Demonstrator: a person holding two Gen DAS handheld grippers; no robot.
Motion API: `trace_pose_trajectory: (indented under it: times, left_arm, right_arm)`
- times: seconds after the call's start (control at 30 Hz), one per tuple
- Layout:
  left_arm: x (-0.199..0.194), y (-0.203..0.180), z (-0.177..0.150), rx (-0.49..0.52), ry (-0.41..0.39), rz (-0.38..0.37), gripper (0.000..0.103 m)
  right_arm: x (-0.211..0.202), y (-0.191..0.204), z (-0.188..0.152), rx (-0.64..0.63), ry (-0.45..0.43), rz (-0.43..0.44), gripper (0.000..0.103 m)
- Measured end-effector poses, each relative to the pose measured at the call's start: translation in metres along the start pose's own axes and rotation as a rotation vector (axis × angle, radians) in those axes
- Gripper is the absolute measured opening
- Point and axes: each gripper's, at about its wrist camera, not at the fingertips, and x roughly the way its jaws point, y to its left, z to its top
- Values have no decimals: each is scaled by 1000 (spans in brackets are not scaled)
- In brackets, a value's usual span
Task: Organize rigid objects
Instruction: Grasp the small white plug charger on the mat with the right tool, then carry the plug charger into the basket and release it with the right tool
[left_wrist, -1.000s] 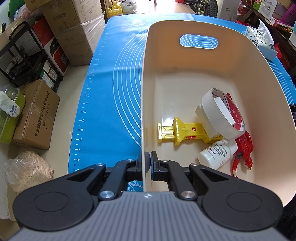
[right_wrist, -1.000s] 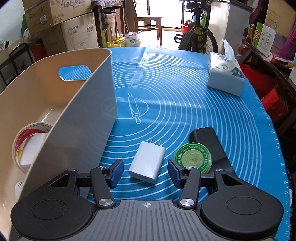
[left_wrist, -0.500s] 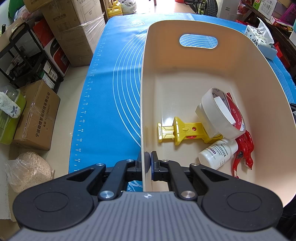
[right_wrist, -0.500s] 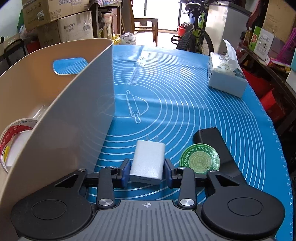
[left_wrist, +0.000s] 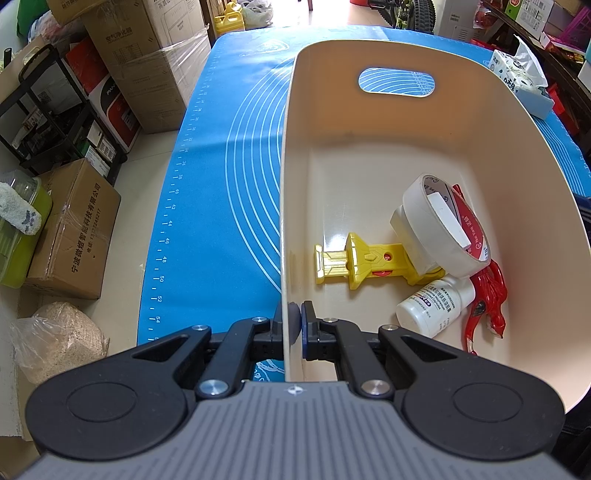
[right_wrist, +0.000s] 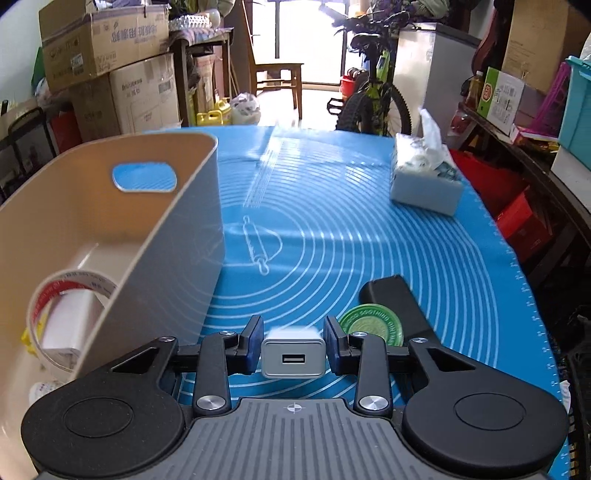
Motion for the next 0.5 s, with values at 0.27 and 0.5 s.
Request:
trace_pose_trajectory:
  times: [0.27, 0.5]
  left_arm:
    - [0, -1, 0, 1, 0, 1, 8]
    - [0, 0, 0, 2, 0, 2, 8]
  right_arm:
    - [-35, -4, 23, -19, -66, 9, 42]
    - [-71, 7, 50, -35, -169, 52, 42]
